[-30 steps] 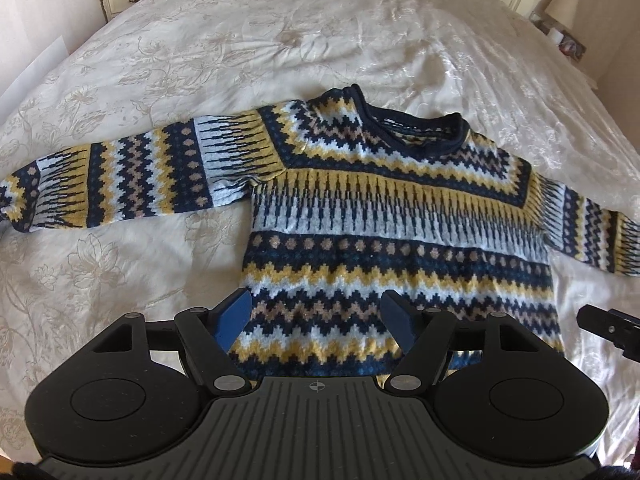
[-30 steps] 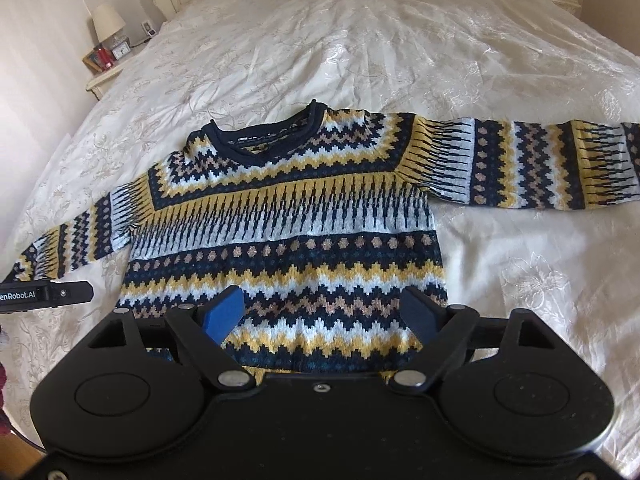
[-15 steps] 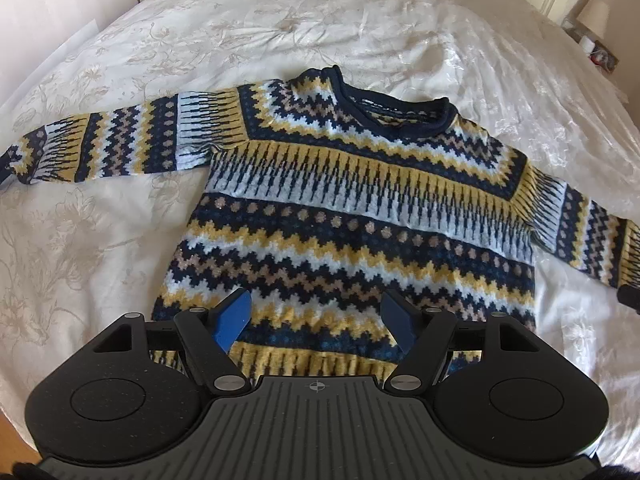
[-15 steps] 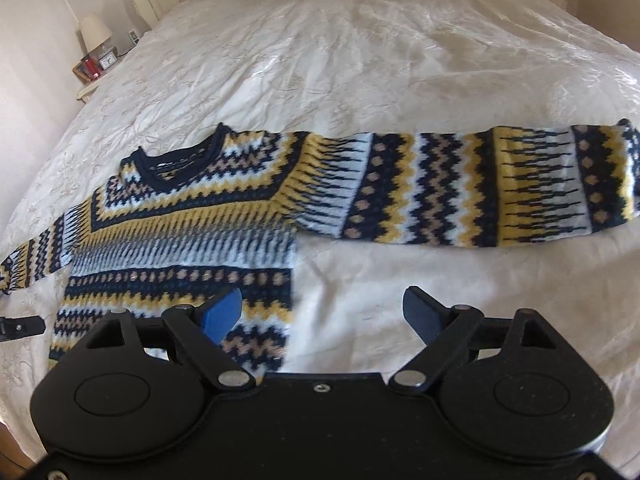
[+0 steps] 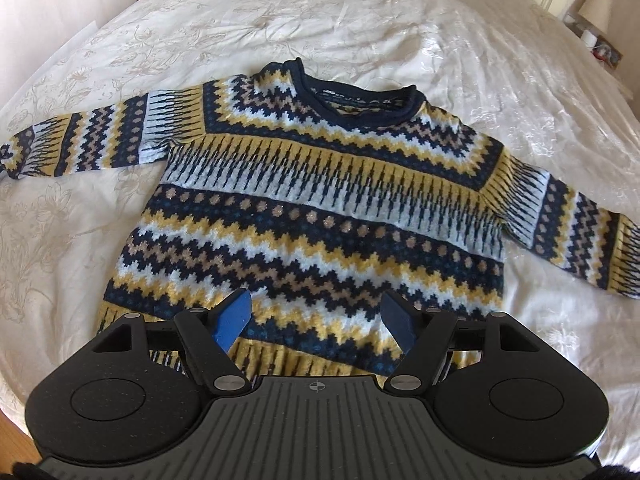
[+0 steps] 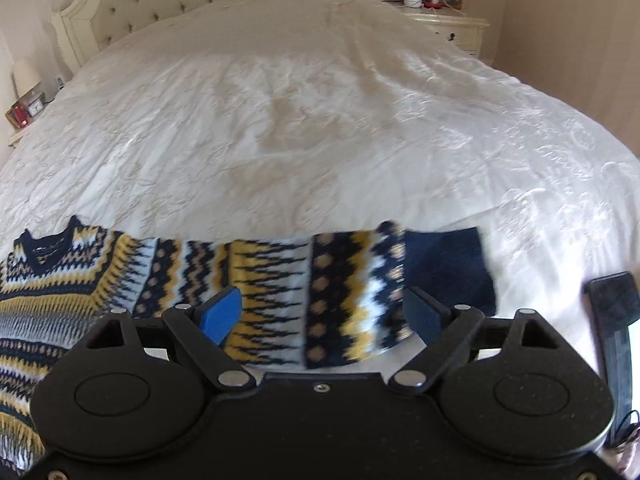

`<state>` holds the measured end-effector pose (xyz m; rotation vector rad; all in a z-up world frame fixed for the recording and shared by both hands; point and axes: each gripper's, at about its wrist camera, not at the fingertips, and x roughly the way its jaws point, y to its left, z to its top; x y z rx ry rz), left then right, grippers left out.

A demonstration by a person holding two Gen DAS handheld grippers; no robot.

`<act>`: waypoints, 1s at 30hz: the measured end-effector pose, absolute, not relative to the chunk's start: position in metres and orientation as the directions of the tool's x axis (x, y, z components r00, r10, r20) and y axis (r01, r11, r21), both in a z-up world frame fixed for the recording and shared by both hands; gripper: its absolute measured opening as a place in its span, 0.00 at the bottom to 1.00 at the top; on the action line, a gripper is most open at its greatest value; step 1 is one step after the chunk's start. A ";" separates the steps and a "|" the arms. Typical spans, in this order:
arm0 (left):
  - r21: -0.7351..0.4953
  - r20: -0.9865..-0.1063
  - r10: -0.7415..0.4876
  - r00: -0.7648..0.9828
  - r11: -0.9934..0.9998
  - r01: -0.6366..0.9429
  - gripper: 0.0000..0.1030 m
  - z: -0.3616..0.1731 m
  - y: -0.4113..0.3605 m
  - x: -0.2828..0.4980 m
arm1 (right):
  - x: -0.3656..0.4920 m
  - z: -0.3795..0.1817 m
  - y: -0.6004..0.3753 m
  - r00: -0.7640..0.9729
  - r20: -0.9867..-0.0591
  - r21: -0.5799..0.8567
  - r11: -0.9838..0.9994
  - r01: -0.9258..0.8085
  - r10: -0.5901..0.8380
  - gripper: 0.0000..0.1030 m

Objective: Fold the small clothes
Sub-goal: 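Grasp the navy sleeve cuff with the right gripper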

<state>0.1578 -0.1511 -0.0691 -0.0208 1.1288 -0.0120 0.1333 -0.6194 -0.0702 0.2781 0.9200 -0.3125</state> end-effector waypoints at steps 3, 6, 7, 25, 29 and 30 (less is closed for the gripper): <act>-0.019 -0.906 -0.013 0.423 1.000 -0.008 0.68 -0.069 -0.155 0.160 | 0.130 -0.073 -0.652 0.542 -0.814 0.065 0.896 0.439 -0.207 0.86; -0.010 -0.908 -0.007 0.418 1.000 -0.005 0.68 -0.070 -0.159 0.163 | 0.128 -0.083 -0.678 0.521 -0.825 0.080 0.866 0.493 -0.220 0.86; -0.008 -0.909 -0.008 0.418 1.000 0.001 0.68 -0.070 -0.161 0.163 | 0.128 -0.087 -0.683 0.515 -0.829 0.089 0.858 0.506 -0.217 0.86; -0.010 -0.904 -0.035 0.425 0.998 0.061 0.68 -0.076 -0.128 0.173 | 0.148 -0.083 -0.640 0.555 -0.824 0.226 0.831 0.509 -0.116 0.18; -0.009 -0.904 -0.048 0.425 0.996 0.091 0.68 -0.080 -0.101 0.178 | 0.170 -0.050 -0.587 0.611 -0.789 0.263 0.864 0.430 -0.064 0.18; -0.007 -0.904 -0.047 0.425 0.995 0.097 0.68 -0.081 -0.093 0.179 | 0.179 -0.042 -0.570 0.622 -0.781 0.272 0.872 0.408 -0.047 0.18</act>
